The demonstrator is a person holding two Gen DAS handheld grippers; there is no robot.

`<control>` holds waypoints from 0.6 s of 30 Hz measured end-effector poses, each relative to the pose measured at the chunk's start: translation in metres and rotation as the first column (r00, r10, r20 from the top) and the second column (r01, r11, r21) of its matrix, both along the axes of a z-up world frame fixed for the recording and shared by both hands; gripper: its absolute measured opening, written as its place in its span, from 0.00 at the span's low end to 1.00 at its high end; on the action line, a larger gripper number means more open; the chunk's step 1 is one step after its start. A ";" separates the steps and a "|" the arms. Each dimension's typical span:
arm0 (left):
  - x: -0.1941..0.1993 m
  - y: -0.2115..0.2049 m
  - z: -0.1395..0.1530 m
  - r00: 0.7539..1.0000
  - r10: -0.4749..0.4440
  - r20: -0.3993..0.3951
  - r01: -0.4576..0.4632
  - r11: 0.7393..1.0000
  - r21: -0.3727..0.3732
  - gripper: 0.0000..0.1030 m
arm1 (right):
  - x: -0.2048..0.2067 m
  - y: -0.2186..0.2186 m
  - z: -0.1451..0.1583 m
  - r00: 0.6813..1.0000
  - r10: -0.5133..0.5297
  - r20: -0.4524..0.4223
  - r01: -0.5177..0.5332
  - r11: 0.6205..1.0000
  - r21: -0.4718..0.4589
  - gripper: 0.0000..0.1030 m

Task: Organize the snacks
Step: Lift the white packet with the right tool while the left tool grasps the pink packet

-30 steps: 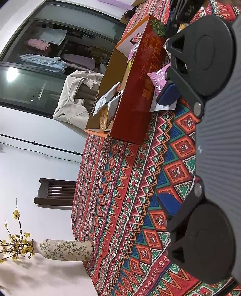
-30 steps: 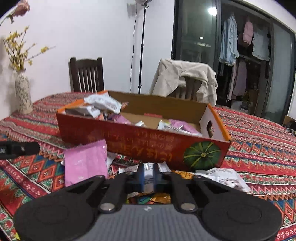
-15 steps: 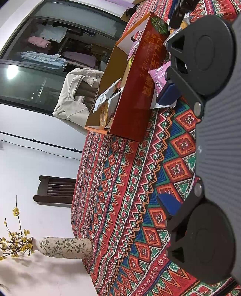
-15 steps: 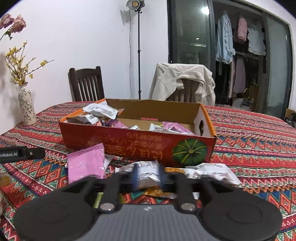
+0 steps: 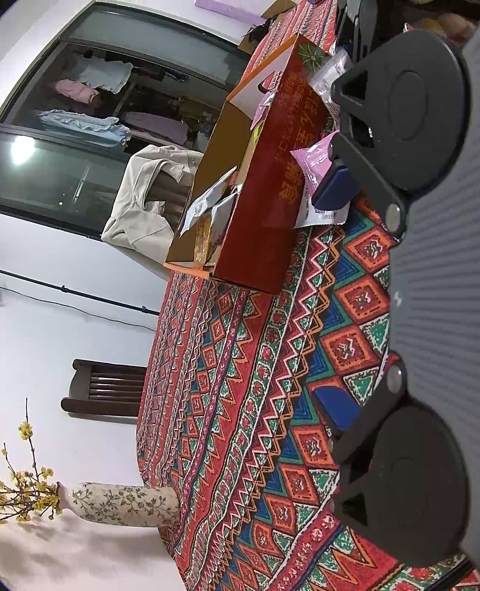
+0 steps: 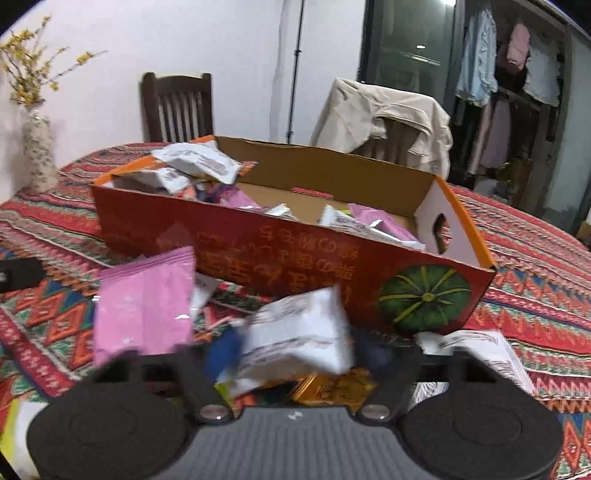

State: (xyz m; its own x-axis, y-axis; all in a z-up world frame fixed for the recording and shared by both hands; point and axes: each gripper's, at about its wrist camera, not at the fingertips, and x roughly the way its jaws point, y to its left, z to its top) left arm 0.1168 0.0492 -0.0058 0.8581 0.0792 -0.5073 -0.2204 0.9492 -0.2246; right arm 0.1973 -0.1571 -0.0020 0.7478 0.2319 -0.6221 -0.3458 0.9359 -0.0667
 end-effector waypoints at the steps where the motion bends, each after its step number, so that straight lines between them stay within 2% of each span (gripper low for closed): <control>1: 0.000 0.000 0.000 1.000 0.001 0.000 -0.001 1.000 0.000 1.00 | -0.003 0.001 0.001 1.000 0.002 0.008 -0.002 1.000 -0.002 0.39; 6: 0.000 0.001 -0.001 1.000 0.006 0.000 -0.006 1.000 -0.002 1.00 | -0.024 0.002 0.005 0.996 0.002 0.089 0.001 1.000 -0.031 0.34; 11: 0.000 0.000 -0.001 1.000 0.008 -0.004 -0.008 1.000 0.002 1.00 | -0.044 -0.019 0.022 0.984 -0.042 0.175 0.038 0.999 0.026 0.34; 18: 0.002 -0.005 -0.001 1.000 0.021 -0.020 -0.021 0.999 0.038 1.00 | -0.062 -0.060 0.028 0.970 -0.118 0.211 0.100 0.991 0.094 0.34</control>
